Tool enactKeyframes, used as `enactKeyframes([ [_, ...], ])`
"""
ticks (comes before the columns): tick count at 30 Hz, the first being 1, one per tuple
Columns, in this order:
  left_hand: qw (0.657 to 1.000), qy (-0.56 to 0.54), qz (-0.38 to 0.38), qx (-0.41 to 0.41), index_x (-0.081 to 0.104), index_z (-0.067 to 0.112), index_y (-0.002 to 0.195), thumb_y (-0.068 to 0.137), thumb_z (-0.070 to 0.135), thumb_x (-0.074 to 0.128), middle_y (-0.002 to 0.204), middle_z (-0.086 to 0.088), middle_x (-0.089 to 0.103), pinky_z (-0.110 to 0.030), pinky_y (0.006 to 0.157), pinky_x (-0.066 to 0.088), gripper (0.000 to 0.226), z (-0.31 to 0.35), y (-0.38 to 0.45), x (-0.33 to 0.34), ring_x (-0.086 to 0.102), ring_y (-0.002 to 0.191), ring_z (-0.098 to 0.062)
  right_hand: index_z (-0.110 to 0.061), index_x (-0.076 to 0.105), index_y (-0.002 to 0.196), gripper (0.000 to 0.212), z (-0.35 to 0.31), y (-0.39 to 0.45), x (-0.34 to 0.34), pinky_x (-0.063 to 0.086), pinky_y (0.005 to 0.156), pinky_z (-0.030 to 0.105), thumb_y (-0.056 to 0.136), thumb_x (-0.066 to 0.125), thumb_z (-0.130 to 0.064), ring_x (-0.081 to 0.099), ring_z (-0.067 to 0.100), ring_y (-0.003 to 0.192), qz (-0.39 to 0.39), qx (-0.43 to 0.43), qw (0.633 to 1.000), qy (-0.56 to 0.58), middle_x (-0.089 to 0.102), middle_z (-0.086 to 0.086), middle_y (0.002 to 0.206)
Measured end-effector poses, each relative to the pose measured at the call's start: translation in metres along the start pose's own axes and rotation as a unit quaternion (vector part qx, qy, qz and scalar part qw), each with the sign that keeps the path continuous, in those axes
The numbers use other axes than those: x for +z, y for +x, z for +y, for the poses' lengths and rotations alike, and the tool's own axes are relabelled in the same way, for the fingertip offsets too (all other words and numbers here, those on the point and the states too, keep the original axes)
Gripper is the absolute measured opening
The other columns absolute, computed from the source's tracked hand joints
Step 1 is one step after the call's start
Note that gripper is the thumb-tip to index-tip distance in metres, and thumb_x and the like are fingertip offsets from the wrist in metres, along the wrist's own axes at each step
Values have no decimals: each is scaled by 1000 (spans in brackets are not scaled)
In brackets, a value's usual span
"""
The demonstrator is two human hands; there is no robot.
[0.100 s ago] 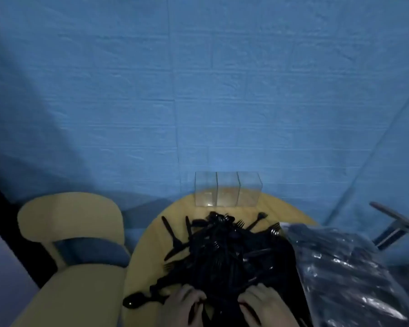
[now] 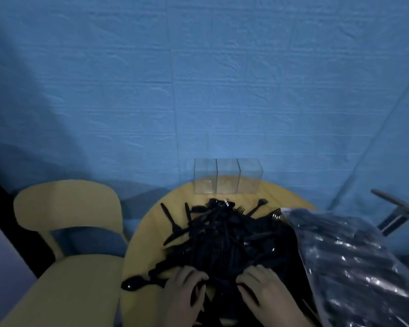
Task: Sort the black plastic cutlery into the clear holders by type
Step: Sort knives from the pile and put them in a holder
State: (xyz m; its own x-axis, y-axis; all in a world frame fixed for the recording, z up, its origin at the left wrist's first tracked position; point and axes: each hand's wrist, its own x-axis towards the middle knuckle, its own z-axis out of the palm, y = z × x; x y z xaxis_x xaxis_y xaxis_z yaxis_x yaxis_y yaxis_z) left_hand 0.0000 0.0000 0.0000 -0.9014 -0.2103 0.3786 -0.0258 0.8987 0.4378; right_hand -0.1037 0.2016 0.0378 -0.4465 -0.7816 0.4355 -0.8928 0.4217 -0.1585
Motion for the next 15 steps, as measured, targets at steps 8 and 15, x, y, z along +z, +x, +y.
enactKeyframes([
  [8,997,-34,69,14,67,25,102,88,24,60,97,11,57,-24,75,44,16,9,-4,-5,46,90,-1,-16,69,97,15,-8,-10,-8,50,73,28,82,73,-16,60,14,85,28,53,998,9,64,-6,92],
  [15,984,-119,79,-108,66,20,98,93,8,55,99,8,54,-10,78,42,16,18,-39,-33,51,87,-3,-14,70,102,14,-21,-44,-31,46,87,29,89,64,-14,56,15,95,44,114,991,57,62,-8,98],
])
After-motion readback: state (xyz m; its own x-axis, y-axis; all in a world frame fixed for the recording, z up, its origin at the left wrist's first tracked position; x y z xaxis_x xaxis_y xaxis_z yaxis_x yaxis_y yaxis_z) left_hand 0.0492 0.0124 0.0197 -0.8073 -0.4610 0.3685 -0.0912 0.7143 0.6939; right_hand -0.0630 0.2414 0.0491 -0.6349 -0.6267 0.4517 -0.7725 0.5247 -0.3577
